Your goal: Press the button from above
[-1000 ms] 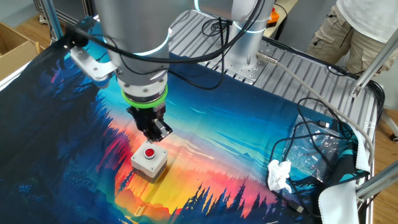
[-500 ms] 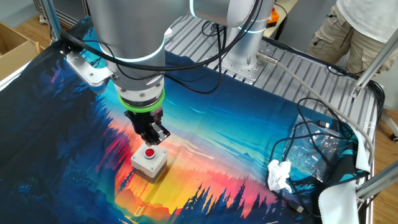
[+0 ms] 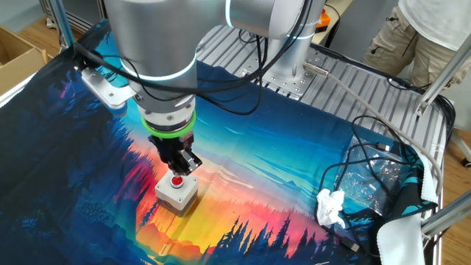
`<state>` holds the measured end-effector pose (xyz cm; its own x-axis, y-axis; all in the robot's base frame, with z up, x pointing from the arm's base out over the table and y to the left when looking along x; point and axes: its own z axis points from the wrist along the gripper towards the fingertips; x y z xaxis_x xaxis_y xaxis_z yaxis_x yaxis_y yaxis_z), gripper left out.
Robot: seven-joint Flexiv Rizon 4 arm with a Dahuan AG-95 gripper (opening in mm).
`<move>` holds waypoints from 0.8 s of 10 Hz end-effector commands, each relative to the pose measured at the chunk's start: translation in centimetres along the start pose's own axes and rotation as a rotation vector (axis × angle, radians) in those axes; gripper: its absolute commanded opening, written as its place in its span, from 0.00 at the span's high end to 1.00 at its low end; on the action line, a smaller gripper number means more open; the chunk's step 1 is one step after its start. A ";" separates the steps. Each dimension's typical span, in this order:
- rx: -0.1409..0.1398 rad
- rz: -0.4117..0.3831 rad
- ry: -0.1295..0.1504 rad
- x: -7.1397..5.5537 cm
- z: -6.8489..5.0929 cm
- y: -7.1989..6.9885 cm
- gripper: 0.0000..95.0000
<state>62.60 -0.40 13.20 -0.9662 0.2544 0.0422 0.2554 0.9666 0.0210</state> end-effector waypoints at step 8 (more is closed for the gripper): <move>0.002 -0.017 0.002 -0.3 1.3 0.2 1.00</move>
<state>62.92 -0.18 11.81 -0.9706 0.2370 0.0418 0.2379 0.9711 0.0189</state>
